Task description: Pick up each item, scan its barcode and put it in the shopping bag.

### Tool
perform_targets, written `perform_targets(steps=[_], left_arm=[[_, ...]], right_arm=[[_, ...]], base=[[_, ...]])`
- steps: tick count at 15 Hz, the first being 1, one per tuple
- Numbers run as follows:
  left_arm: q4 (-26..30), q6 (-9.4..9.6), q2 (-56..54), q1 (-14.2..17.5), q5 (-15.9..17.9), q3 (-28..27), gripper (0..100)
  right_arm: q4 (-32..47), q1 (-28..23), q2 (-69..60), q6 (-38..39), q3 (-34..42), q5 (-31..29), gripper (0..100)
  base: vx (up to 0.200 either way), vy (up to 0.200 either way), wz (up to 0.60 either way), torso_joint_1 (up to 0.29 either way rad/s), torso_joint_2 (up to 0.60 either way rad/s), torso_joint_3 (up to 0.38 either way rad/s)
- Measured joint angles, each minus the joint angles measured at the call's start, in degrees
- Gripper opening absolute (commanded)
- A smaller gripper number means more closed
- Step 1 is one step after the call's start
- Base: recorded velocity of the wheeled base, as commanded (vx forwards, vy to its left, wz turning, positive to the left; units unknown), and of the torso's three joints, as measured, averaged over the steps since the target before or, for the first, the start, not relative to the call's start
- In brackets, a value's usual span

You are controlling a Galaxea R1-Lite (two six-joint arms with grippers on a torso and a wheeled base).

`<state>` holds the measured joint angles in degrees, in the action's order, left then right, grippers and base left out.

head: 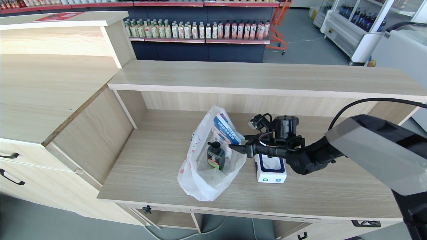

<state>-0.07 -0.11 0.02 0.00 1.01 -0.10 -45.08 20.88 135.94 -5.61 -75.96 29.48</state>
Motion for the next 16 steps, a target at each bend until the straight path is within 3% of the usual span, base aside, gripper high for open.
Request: perform_targets(steps=[6, 9, 14, 16], left_arm=[[0.0, -0.02, 0.0, 0.0, 0.0, 0.0, 100], [0.0, -0.02, 0.0, 0.0, 0.0, 0.0, 100], [0.0, -0.02, 0.0, 0.0, 0.0, 0.0, 100], [0.0, -0.02, 0.0, 0.0, 0.0, 0.0, 100]], right_arm=[[0.1, -0.2, -3.3, 12.4, -2.6, 0.4, 100], [1.1, -1.0, -9.7, 15.5, 1.5, 0.4, 100], [2.9, -4.5, -29.1, 15.4, 23.5, 0.4, 100], [4.6, -8.0, -38.2, 10.4, 33.3, -0.5, 100]], base=[[0.000, 0.000, 0.00, 0.000, 0.00, 0.000], [0.000, 0.000, 0.00, 0.000, 0.00, 0.000], [0.000, 0.000, 0.00, 0.000, 0.00, 0.000], [0.000, 0.000, 0.00, 0.000, 0.00, 0.000]])
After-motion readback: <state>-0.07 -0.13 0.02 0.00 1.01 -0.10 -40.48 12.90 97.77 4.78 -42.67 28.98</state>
